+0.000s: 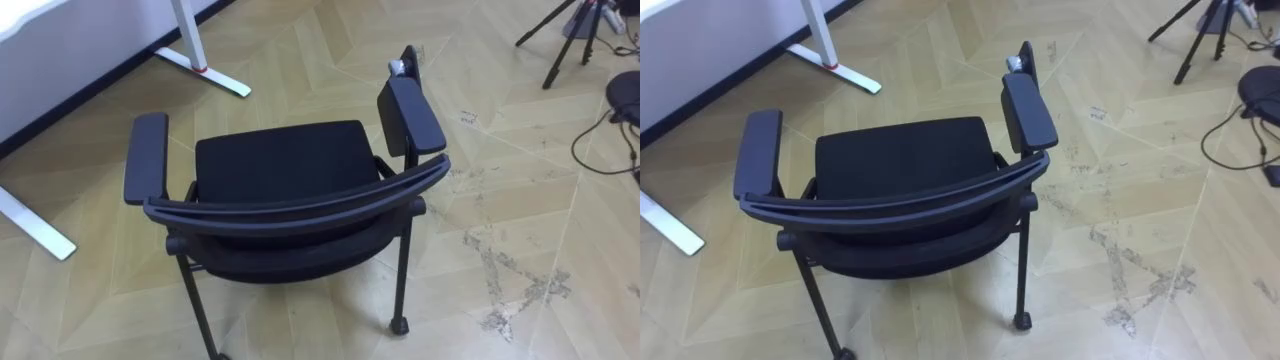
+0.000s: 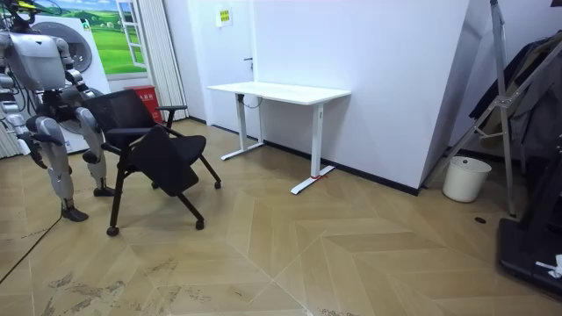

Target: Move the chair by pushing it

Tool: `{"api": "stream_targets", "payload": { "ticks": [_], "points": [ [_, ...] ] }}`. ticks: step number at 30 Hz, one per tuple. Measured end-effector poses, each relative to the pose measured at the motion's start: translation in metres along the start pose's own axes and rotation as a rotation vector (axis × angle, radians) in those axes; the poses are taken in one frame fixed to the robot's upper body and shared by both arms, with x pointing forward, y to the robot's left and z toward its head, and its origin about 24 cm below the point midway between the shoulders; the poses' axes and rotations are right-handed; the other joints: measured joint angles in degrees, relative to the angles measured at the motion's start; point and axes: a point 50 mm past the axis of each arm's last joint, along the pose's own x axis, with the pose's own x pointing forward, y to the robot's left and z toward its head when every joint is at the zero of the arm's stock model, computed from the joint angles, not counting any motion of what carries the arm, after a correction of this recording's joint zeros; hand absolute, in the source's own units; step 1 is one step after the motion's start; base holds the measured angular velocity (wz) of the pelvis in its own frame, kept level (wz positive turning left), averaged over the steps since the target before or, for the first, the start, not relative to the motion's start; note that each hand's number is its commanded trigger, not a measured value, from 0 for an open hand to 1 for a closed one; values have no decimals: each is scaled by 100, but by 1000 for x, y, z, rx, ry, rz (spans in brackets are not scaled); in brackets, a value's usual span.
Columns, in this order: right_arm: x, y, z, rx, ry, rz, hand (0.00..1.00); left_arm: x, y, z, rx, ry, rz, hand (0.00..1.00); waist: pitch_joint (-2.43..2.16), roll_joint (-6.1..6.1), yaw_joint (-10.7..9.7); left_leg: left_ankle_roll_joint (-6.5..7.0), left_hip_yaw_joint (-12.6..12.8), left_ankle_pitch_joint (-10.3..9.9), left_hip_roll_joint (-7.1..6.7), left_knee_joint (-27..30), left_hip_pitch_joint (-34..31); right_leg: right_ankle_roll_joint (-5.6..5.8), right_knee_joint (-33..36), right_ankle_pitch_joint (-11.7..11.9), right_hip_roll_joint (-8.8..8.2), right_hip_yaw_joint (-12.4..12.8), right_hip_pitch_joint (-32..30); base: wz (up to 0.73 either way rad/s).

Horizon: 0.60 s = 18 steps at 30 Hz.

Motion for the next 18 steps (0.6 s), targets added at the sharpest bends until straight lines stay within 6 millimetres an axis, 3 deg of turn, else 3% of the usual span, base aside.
{"api": "stream_targets", "payload": {
  "ticks": [11,18],
  "points": [
    [1,-1,7,-30,2,-42,0,0,0,0,18,3,3,0,20,52,-107,8,2,-5,-6,8,-9,9,-1,-21,6,70,-9,0],
    [1,-4,5,-4,15,-57,0,0,2,-3,5,12,11,0,6,70,-112,8,2,-5,-8,11,0,7,-4,-27,6,42,-4,0]
  ]
}}
